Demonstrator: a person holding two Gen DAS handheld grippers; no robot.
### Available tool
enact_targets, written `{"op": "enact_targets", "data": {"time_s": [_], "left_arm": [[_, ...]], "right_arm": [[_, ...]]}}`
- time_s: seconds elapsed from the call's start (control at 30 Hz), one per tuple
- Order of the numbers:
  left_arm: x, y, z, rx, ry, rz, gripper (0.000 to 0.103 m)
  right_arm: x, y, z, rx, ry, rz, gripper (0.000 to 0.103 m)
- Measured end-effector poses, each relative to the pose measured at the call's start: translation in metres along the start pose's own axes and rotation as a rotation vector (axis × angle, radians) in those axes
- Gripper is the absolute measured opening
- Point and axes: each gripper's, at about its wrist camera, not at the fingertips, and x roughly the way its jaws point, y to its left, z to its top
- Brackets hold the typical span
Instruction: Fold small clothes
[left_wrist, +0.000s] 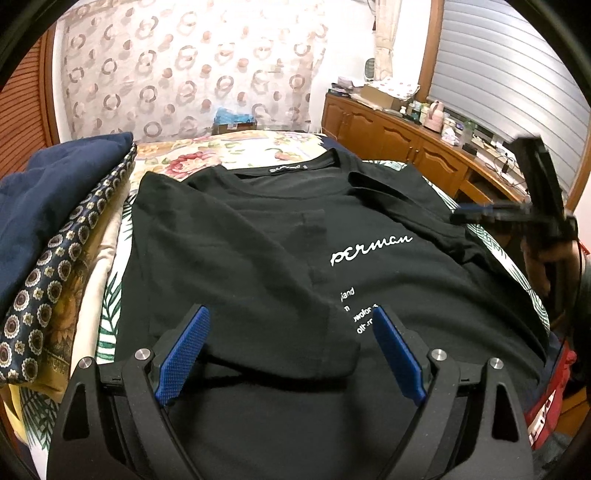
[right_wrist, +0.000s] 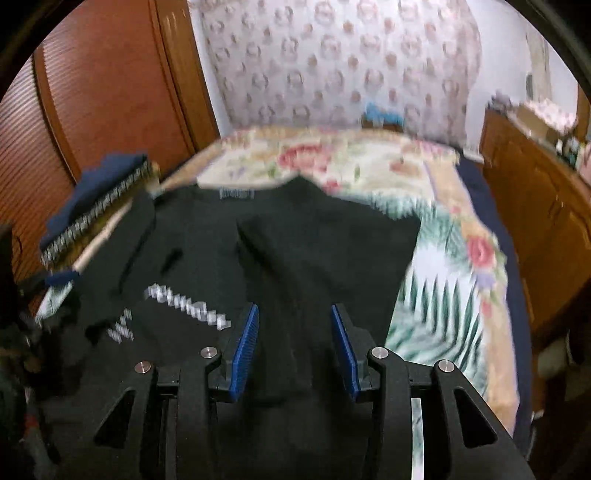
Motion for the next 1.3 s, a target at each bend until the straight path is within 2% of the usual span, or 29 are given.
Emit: {"op": "enact_targets", "data": {"time_s": [0.2,0.27,0.33,0.43,0.53,0.57,0.63,0.67,0.77,0.9,0.93,0.97,1.03,1.1,1.3], "left_arm": [[0.001,0.001,-0.005,-0.004,0.011,0.005,0.091],[0.001,0.002,-0.006,-0.005,0.011,0.006,0.091],[0.000,0.002,-0.006,-0.004,0.009,0.007,0.091],[-0.001,0.005,-0.005,-0.006,0.006,0.013,0.091],[-0.001,0.009,-0.002,-0.009,0.000,0.022,0.091],[-0.001,0.011,-0.001,-0.010,-0.001,0.025,0.091],[0.000,0.014,0.001,-0.006,-0.001,0.040,0.091],[0.000,0.015,0.003,-0.004,-0.002,0.048,0.091],[-0.001,0.022,0.010,0.000,-0.010,0.065,0.091],[-0.002,0.034,0.029,0.009,-0.034,0.082,0.090],[-0.001,0.039,0.036,0.010,-0.036,0.090,0.089],[0.001,0.042,0.042,0.014,-0.034,0.096,0.082],[0.009,0.052,0.056,0.024,-0.010,0.119,0.076],[0.018,0.059,0.066,0.034,0.011,0.139,0.065],[0.054,0.087,0.097,0.022,0.103,0.197,0.063]], "right_arm": [[0.008,0.005,-0.031,0.031,0.055,-0.025,0.041],[0.003,0.007,-0.025,0.034,0.060,-0.008,0.024],[-0.009,0.017,-0.012,0.014,0.038,0.008,0.014],[-0.033,0.028,0.002,-0.030,-0.015,0.056,0.013],[-0.039,0.047,0.006,-0.075,-0.043,0.123,0.014],[-0.040,0.051,0.005,-0.091,-0.037,0.148,0.017],[-0.037,0.059,0.002,-0.132,-0.013,0.158,0.045],[-0.035,0.060,0.001,-0.141,-0.005,0.132,0.050],[-0.032,0.057,-0.001,-0.140,0.017,0.155,0.051],[-0.044,0.038,0.004,-0.135,-0.006,0.098,0.051],[-0.046,0.031,0.008,-0.123,-0.015,0.077,0.052],[-0.048,0.025,0.012,-0.116,-0.022,0.054,0.053],[-0.043,0.014,0.021,-0.100,-0.033,0.006,0.055],[-0.035,0.002,0.031,-0.080,-0.043,-0.030,0.055],[-0.021,-0.010,0.051,-0.062,-0.066,-0.066,0.055]]}}
